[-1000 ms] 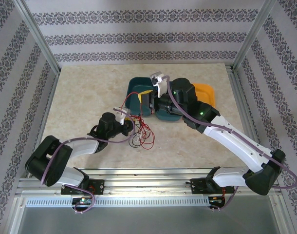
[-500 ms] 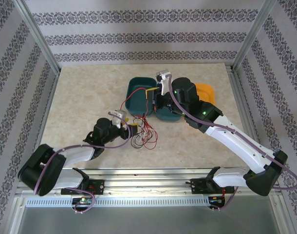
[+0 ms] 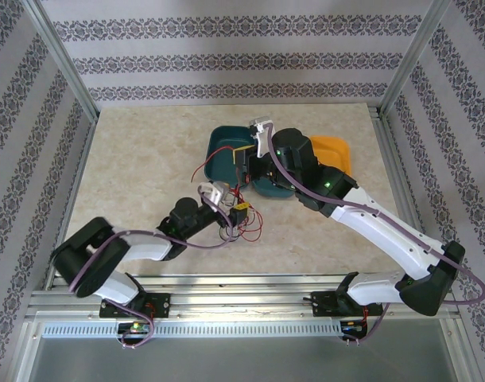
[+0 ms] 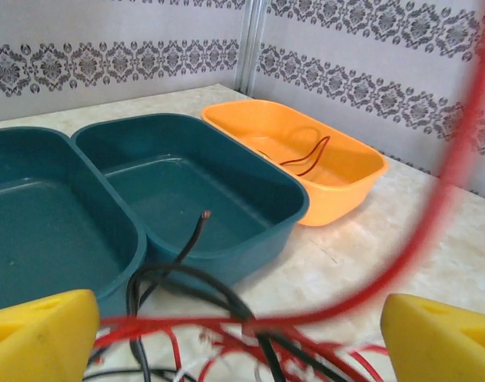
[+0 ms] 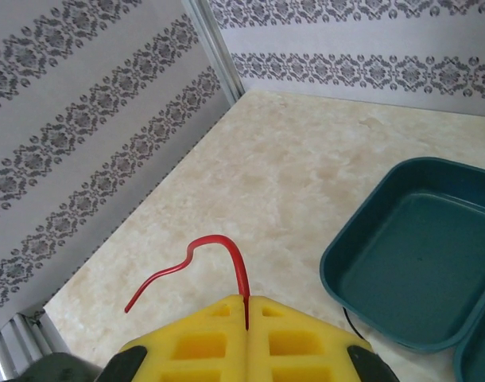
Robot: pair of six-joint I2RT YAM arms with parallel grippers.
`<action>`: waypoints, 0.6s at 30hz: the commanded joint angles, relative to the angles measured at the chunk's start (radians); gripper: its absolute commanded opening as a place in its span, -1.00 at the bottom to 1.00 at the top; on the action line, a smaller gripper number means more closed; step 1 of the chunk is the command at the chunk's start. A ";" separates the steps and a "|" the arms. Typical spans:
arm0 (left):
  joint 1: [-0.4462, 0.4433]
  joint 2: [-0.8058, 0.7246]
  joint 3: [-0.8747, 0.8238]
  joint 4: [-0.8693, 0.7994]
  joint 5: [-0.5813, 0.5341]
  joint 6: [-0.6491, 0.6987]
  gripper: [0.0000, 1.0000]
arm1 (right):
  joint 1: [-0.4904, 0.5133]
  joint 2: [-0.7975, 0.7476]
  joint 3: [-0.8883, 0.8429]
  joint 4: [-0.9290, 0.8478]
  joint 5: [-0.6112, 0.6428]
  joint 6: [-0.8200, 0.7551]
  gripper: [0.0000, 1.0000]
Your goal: Untangle the cables
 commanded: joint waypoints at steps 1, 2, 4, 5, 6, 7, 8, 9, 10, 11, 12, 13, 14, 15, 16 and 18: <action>-0.017 0.088 0.054 0.210 -0.016 -0.003 0.65 | 0.020 -0.024 0.051 0.003 0.016 0.014 -1.00; -0.017 0.113 0.059 0.235 -0.023 -0.008 0.57 | 0.023 -0.031 0.057 -0.005 0.017 0.011 -1.00; -0.017 0.137 0.064 0.244 -0.039 -0.007 0.50 | 0.024 -0.043 0.076 -0.023 0.020 0.003 -1.00; -0.018 0.142 0.068 0.223 -0.047 -0.005 0.47 | 0.025 -0.048 0.087 -0.040 0.028 0.001 -1.00; -0.018 0.141 0.072 0.188 -0.054 -0.001 0.44 | 0.024 -0.054 0.102 -0.049 0.030 -0.005 -1.00; -0.018 0.138 0.076 0.147 -0.056 0.002 0.42 | 0.025 -0.059 0.114 -0.055 0.030 -0.011 -1.00; -0.018 0.136 0.081 0.104 -0.062 0.003 0.41 | 0.024 -0.065 0.130 -0.062 0.032 -0.018 -1.00; -0.017 0.134 0.080 0.074 -0.065 0.002 0.38 | 0.025 -0.069 0.143 -0.068 0.031 -0.027 -1.00; -0.017 0.133 0.073 0.058 -0.070 -0.001 0.34 | 0.025 -0.075 0.159 -0.073 0.033 -0.034 -1.00; -0.017 0.133 0.059 0.059 -0.072 -0.006 0.26 | 0.025 -0.082 0.174 -0.078 0.038 -0.042 -1.00; -0.017 0.135 0.045 0.065 -0.076 -0.012 0.19 | 0.025 -0.088 0.185 -0.082 0.044 -0.047 -1.00; -0.018 0.135 0.030 0.069 -0.081 -0.020 0.11 | 0.025 -0.097 0.195 -0.084 0.046 -0.056 -1.00; -0.017 0.134 0.019 0.066 -0.086 -0.028 0.03 | 0.023 -0.105 0.203 -0.084 0.048 -0.062 -1.00; -0.017 0.133 0.009 0.060 -0.090 -0.035 -0.01 | 0.025 -0.113 0.210 -0.084 0.054 -0.069 -1.00; -0.017 0.132 -0.004 0.055 -0.096 -0.044 -0.06 | 0.025 -0.121 0.218 -0.084 0.060 -0.078 -1.00; -0.017 0.128 -0.029 0.053 -0.104 -0.062 -0.13 | 0.024 -0.135 0.232 -0.092 0.090 -0.098 -1.00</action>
